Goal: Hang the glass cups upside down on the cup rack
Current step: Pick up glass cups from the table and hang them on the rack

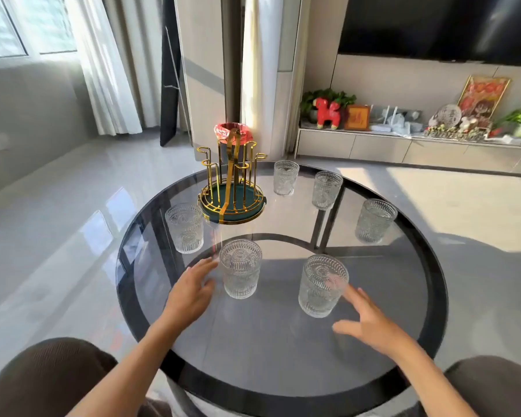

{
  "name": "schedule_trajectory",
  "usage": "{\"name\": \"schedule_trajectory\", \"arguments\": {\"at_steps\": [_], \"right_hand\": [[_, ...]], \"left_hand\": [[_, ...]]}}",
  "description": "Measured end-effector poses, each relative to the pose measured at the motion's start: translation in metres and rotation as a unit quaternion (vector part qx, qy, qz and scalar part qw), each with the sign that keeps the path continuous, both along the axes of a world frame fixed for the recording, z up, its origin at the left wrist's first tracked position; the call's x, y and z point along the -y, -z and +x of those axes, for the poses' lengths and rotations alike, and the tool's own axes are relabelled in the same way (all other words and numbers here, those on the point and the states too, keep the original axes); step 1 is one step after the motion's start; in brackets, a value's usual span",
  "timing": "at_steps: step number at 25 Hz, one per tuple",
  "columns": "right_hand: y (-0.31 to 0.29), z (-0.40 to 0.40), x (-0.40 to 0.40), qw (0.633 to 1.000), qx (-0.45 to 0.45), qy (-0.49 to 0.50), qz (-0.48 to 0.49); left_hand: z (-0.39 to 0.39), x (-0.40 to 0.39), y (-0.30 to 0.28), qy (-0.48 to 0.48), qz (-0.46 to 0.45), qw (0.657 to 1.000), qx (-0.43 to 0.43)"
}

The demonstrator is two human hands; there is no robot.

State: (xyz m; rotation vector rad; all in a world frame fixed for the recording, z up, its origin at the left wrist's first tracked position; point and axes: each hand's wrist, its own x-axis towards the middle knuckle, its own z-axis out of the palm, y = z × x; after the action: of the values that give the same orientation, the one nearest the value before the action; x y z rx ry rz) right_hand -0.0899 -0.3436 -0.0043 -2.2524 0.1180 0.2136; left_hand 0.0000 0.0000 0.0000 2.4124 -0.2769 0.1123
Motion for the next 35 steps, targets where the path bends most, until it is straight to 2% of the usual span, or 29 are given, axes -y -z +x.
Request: {"name": "schedule_trajectory", "arguments": {"at_steps": [1, 3, 5, 7, 10, 13, 16, 19, 21, 24, 27, 30, 35], "right_hand": [[-0.001, -0.004, -0.007, 1.0, 0.009, -0.005, 0.011], [-0.001, -0.001, -0.023, 0.996, 0.047, 0.055, 0.056], [-0.001, 0.004, -0.039, 0.982, 0.1, 0.113, 0.11], [-0.006, 0.011, -0.047, 0.973, 0.128, 0.121, 0.146], [-0.027, 0.027, -0.054, 0.94, 0.163, 0.111, 0.28], [-0.071, 0.071, -0.066, 0.898, 0.217, 0.121, 0.364], [-0.119, 0.118, -0.082, 0.872, 0.269, 0.129, 0.389], [-0.155, 0.157, -0.099, 0.894, 0.338, 0.118, 0.269], [-0.172, 0.185, -0.113, 0.903, 0.386, 0.094, 0.163], [-0.181, 0.225, -0.134, 0.901, 0.432, 0.042, 0.007], [-0.17, 0.249, -0.143, 0.908, 0.411, -0.003, -0.083], [-0.149, 0.262, -0.145, 0.916, 0.378, -0.039, -0.126], [-0.129, 0.268, -0.145, 0.939, 0.319, -0.038, -0.124]], "left_hand": [[0.004, -0.001, -0.003, -0.038, -0.072, 0.997, -0.014], [0.006, 0.002, -0.011, -0.067, -0.165, 0.983, -0.034], [0.002, 0.011, -0.024, -0.067, -0.193, 0.978, -0.032], [-0.001, 0.021, -0.035, -0.082, -0.25, 0.964, -0.022], [0.01, 0.031, -0.065, -0.099, -0.334, 0.937, 0.02], [0.039, 0.038, -0.1, -0.072, -0.343, 0.934, 0.072], [0.081, 0.034, -0.134, -0.057, -0.306, 0.943, 0.118], [0.132, 0.027, -0.165, -0.049, -0.205, 0.962, 0.172], [0.168, 0.025, -0.18, -0.009, -0.084, 0.974, 0.208], [0.213, 0.027, -0.187, 0.072, 0.093, 0.966, 0.231], [0.231, 0.023, -0.183, 0.123, 0.189, 0.944, 0.239], [0.236, 0.019, -0.173, 0.122, 0.217, 0.933, 0.26], [0.233, 0.025, -0.168, 0.105, 0.175, 0.952, 0.227]]}}
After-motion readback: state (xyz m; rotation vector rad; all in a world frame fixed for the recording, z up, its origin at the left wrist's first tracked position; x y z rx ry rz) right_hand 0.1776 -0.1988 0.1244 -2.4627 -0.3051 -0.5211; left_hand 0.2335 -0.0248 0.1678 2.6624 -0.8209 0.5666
